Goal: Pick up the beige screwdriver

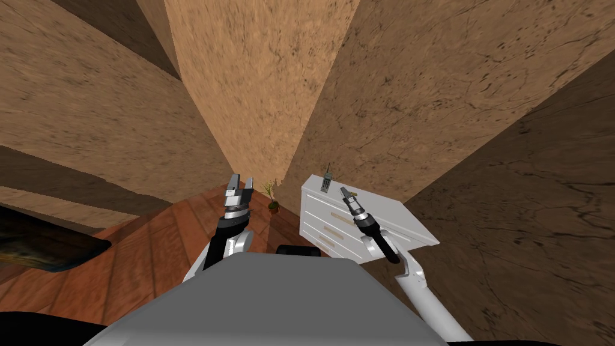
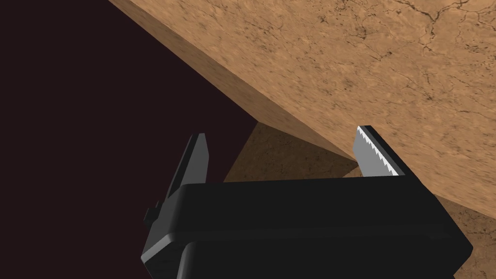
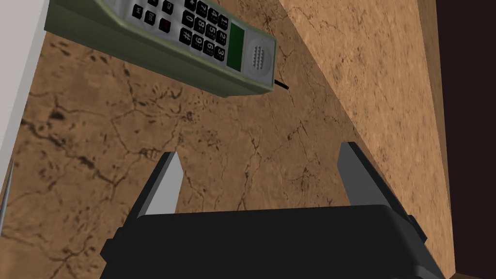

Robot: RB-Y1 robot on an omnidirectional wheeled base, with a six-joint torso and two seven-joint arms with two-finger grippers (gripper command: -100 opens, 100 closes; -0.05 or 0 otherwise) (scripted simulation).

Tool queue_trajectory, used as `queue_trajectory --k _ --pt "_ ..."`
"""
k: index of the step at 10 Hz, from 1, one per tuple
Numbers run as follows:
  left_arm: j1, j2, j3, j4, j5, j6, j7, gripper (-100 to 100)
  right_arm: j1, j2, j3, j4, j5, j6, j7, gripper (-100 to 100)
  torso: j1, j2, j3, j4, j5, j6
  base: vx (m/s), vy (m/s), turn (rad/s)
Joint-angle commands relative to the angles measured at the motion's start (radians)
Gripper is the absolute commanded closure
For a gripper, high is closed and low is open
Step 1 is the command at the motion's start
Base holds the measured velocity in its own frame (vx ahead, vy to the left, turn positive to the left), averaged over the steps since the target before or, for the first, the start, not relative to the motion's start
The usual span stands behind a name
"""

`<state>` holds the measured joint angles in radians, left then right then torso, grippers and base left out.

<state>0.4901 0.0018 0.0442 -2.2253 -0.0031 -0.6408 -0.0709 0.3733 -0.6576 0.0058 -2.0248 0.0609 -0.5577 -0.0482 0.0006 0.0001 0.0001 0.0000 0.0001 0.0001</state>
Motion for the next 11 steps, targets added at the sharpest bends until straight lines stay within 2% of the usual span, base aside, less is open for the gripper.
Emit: queue_trajectory --k 1,2,3,6,8,9,10,11 --pt "0.000 0.000 0.000 0.000 0.000 0.000 0.000 0 -0.014 -0.050 0.007 0.032 0.023 -0.021 -0.002 -100 0.000 0.000 0.000 0.000 0.000 0.000 -0.006 0.017 0.016" --pt "0.000 0.000 0.000 0.000 0.000 0.000 0.000 0 -0.014 -0.081 0.007 0.032 0.023 -0.021 -0.002 -100 0.000 0.000 0.000 0.000 0.000 0.000 -0.007 0.017 0.009" --pt "0.000 0.000 0.000 0.000 0.000 0.000 0.000 0 -0.014 -0.092 0.007 0.032 0.023 -0.021 -0.002 -100 0.000 0.000 0.000 0.000 0.000 0.000 -0.005 0.008 -0.001" --pt "0.000 0.000 0.000 0.000 0.000 0.000 0.000 0 -0.035 -0.192 0.012 0.088 0.064 -0.061 -0.007 -100 0.000 0.000 0.000 0.000 0.000 0.000 -0.009 0.017 0.018" --pt "0.000 0.000 0.000 0.000 0.000 0.000 0.000 0 -0.035 -0.244 0.012 0.088 0.064 -0.061 -0.007 -100 0.000 0.000 0.000 0.000 0.000 0.000 -0.007 0.013 0.003" --pt "0.000 0.000 0.000 0.000 0.000 0.000 0.000 0 -0.043 -0.279 0.013 0.118 0.084 -0.083 -0.009 -100 0.000 0.000 0.000 0.000 0.000 0.000 -0.008 0.015 0.028" --pt "0.000 0.000 0.000 0.000 0.000 0.000 0.000 0 -0.043 -0.309 0.013 0.118 0.084 -0.083 -0.009 -100 0.000 0.000 0.000 0.000 0.000 0.000 -0.007 0.016 0.016" --pt "0.000 0.000 0.000 0.000 0.000 0.000 0.000 0 -0.043 -0.322 0.013 0.118 0.084 -0.083 -0.009 -100 0.000 0.000 0.000 0.000 0.000 0.000 -0.003 0.007 -0.005"
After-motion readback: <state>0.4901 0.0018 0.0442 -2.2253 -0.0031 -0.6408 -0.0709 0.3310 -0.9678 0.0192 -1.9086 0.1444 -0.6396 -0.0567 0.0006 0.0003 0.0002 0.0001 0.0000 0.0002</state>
